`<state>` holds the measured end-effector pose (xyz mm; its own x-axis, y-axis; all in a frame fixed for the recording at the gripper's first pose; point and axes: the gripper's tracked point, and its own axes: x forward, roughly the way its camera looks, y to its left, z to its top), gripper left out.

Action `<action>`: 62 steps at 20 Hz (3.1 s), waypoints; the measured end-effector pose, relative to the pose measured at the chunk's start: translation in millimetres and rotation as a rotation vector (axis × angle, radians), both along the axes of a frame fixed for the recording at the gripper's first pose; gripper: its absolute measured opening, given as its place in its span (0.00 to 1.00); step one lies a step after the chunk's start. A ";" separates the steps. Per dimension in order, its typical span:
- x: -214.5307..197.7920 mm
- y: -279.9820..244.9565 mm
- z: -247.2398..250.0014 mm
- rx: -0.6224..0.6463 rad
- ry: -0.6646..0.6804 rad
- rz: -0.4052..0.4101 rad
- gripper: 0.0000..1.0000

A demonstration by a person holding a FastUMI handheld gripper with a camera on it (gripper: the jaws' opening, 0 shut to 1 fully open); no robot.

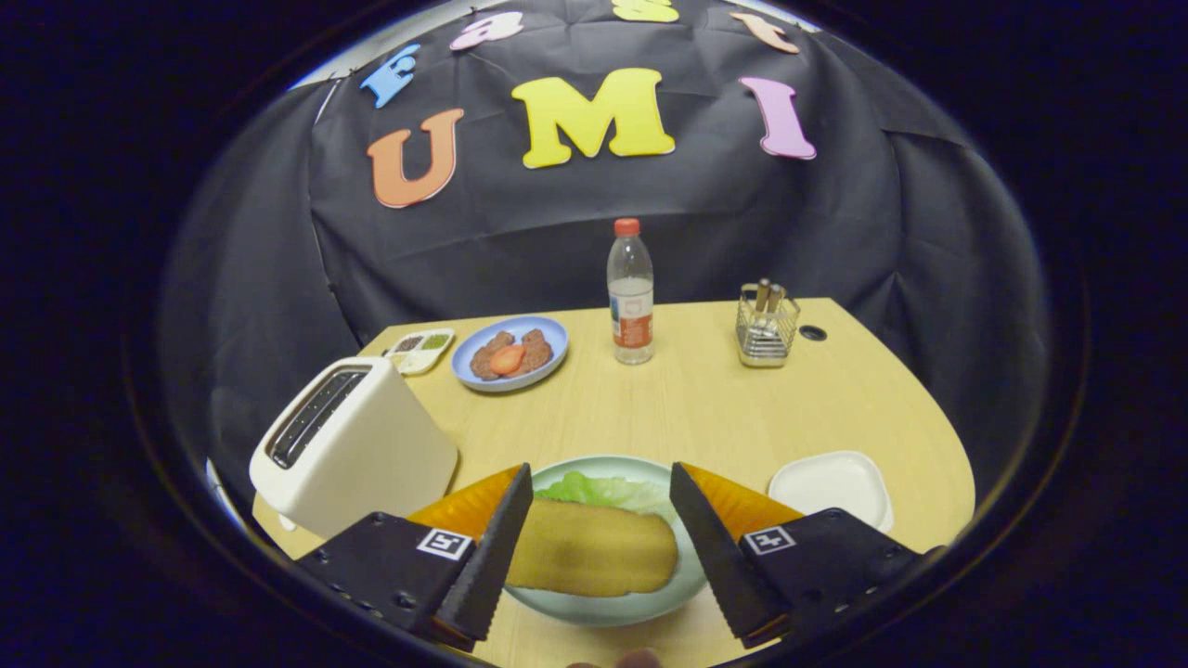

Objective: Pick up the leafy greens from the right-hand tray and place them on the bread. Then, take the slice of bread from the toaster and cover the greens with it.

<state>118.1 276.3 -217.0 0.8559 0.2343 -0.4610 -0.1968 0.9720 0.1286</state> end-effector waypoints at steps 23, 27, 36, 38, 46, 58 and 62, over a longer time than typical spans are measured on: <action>-45.4 -181.3 250.0 -0.053 -0.430 -0.084 0.96; -65.6 -223.6 280.0 0.017 -0.459 -0.142 0.96; -118.5 -269.2 304.1 0.034 -0.553 -0.193 0.96; -126.4 -271.4 313.6 0.031 -0.575 -0.190 0.96; -131.8 -269.8 319.9 0.043 -0.577 -0.191 0.96; -131.8 -269.7 332.5 0.044 -0.589 -0.221 0.97; -130.0 -257.6 340.9 0.054 -0.604 -0.216 0.96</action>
<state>-11.9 18.7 123.9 0.9915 0.0371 0.1250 -0.0505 0.9931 0.1057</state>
